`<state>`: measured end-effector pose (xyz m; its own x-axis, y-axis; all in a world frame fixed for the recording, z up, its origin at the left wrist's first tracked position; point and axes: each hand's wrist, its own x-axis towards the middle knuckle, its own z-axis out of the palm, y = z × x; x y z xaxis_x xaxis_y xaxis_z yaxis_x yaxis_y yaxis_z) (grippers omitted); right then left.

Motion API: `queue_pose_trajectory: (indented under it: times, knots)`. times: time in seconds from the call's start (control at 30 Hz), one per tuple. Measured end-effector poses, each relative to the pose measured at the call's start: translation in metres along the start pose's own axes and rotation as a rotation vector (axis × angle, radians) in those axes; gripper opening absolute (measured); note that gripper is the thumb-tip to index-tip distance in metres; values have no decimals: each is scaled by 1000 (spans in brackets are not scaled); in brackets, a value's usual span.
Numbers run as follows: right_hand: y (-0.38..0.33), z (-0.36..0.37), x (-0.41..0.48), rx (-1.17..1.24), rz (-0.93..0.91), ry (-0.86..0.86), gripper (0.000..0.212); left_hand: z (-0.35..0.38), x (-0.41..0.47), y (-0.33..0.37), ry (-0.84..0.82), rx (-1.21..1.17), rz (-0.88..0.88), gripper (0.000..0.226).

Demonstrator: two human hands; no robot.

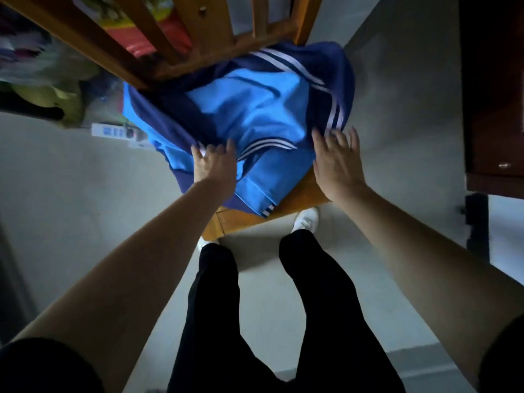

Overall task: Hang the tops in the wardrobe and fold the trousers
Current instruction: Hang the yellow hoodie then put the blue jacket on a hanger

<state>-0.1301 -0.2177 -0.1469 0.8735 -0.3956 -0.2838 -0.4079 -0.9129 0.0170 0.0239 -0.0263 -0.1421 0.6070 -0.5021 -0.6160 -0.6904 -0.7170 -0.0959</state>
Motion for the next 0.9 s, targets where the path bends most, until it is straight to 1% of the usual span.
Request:
queue_pose_trajectory:
  times: [0.03,0.07,0.1,0.17,0.23,0.27,0.3,0.37,0.47,0.53,0.57,0.6,0.63,0.67,0.7,0.73,0.77,0.83,0.9]
  knots:
    - [2,4,-3,1,-12,-13,23,3,0,1,-19,25,-10,57]
    - [3,6,-8,16,-27,-35,19,6,-3,2,-12,37,-14,43]
    - [5,9,-16,30,-48,-82,21,8,-9,1,8,32,-23,33]
    - [4,8,-35,109,-29,-209,20,10,-26,-4,61,-22,-48,24]
    - [-1,3,-53,217,31,-328,23,8,-45,-12,108,-145,-67,25]
    - [-5,-3,-60,277,77,-362,25,2,-55,-17,123,-213,-64,27]
    - [-10,-9,-66,330,120,-380,31,-7,-66,-22,149,-286,-63,28]
    - [-24,-29,-73,427,172,-373,59,-31,-88,-32,182,-454,-69,29]
    - [-51,-75,-73,506,159,-308,97,-70,-122,-51,213,-681,-81,36]
    - [-70,-112,-70,543,142,-298,109,-97,-148,-65,255,-793,-26,38]
    - [-80,-132,-69,560,144,-287,111,-110,-161,-74,280,-843,19,39]
    - [-90,-152,-68,562,154,-271,108,-124,-174,-84,300,-897,56,40]
    - [-98,-170,-67,536,160,-246,99,-137,-186,-95,321,-959,75,40]
    - [-107,-188,-66,474,158,-191,82,-152,-197,-107,340,-1028,70,40]
    - [-114,-206,-65,400,157,-101,62,-168,-208,-118,370,-1086,59,39]
    - [-121,-223,-63,348,164,6,46,-184,-219,-129,411,-1129,58,36]
    - [-127,-242,-60,338,174,102,38,-201,-230,-141,459,-1152,64,32]
    - [-140,-285,-54,407,202,272,31,-229,-253,-168,532,-1152,65,31]
    - [-154,-332,-48,598,249,377,27,-251,-274,-195,574,-1087,59,37]
